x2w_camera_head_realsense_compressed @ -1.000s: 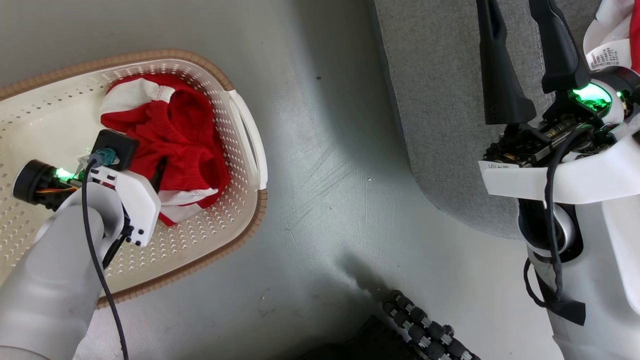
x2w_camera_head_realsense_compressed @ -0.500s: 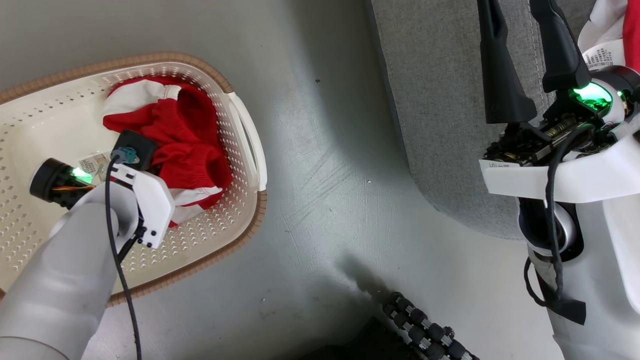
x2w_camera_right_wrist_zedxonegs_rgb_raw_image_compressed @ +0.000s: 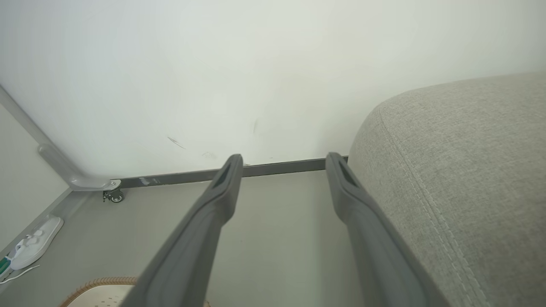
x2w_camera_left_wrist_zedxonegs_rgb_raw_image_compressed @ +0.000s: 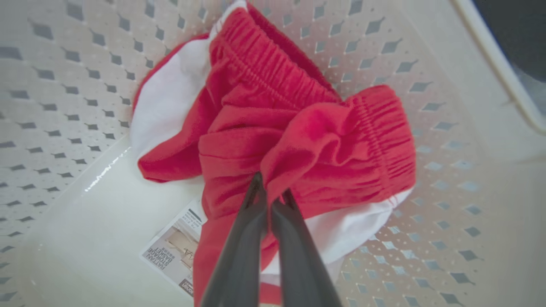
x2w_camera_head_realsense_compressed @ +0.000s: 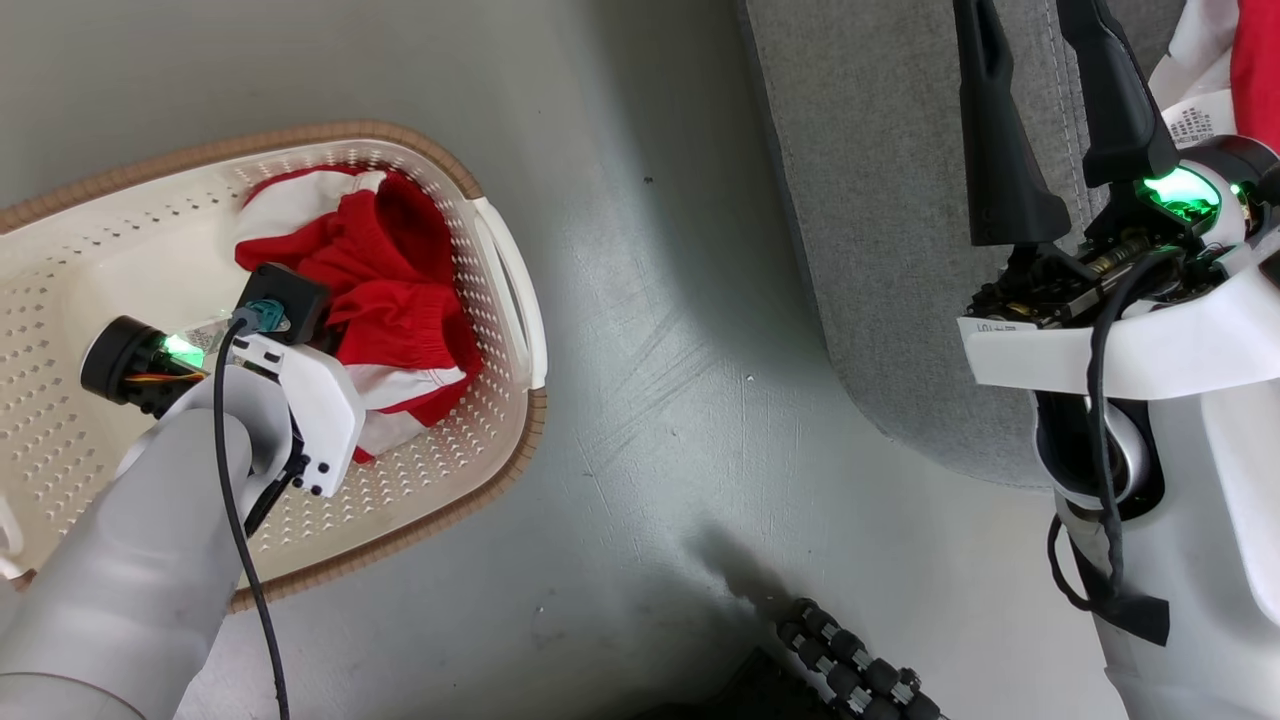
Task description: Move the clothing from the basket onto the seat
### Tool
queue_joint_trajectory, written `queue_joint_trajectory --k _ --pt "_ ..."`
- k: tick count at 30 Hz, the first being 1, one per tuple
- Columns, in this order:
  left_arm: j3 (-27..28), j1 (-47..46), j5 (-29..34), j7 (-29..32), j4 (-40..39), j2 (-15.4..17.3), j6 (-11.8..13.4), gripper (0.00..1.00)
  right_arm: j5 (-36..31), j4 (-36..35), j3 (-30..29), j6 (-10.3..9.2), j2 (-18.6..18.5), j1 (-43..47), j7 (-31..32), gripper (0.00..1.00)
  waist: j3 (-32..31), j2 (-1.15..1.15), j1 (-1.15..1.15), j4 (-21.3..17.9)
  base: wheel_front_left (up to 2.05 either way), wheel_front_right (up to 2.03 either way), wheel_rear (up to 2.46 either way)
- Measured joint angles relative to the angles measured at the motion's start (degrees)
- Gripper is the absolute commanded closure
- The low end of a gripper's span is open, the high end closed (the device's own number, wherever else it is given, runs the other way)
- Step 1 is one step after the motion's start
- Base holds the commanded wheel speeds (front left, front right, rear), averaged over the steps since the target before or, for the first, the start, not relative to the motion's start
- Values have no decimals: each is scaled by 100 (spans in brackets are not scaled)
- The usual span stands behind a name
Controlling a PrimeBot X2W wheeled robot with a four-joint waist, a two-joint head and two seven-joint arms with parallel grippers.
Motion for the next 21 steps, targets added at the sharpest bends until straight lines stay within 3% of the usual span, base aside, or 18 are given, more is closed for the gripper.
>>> queue_joint_trajectory --k 21 --pt "-85 336 -695 -1156 -358 -12 0 100 -172 194 -129 0 -2 -57 0 0 -583 0 0 245 0 0 0"
